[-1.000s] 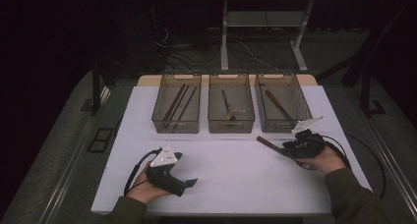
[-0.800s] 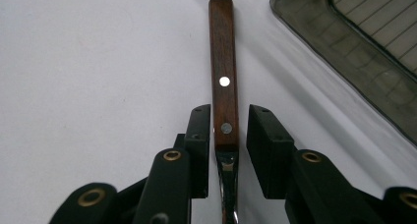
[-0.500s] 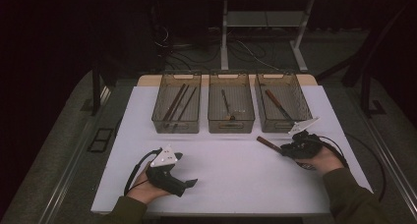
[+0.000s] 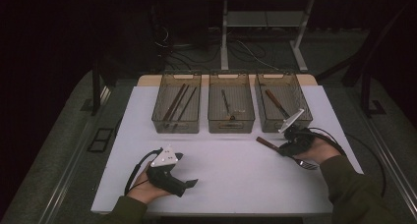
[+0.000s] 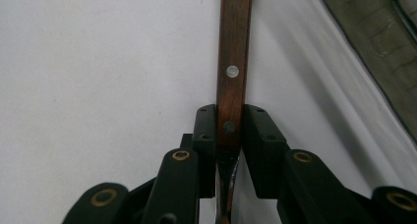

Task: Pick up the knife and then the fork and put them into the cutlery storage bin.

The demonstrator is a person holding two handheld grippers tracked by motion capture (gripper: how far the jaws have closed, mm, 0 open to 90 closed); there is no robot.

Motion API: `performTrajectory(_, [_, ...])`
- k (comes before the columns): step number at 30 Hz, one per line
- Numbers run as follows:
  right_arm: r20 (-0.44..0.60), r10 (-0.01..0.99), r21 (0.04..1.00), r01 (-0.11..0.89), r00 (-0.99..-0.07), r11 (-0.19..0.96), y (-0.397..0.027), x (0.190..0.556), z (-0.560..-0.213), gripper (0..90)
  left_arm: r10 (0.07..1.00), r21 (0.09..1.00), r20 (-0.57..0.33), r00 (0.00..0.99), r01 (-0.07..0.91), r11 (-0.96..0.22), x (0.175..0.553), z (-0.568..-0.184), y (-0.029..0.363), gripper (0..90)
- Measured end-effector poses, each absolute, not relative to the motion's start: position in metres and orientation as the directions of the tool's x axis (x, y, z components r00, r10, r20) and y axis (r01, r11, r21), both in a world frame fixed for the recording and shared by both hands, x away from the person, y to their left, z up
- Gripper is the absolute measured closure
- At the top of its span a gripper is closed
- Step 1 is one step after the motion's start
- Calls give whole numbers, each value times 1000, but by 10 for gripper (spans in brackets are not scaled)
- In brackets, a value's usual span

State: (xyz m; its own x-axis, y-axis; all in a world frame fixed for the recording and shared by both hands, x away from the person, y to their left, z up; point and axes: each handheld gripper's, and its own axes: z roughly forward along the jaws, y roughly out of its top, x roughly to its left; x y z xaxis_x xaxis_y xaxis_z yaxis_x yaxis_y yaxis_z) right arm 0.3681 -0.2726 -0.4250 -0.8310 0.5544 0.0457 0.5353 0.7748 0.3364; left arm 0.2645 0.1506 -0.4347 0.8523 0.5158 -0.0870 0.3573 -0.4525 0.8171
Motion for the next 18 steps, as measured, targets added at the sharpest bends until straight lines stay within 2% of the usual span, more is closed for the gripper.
performTrajectory(6, [40,535,198,531,-844,824,-256,379,-421,753,510,818,-84,856,351,-455,264,-434,151,0])
performTrajectory(18, [18,510,9,510,-860,860,-232,391,-420,754,506,818,-85,858,350,-457,264,-434,150,0])
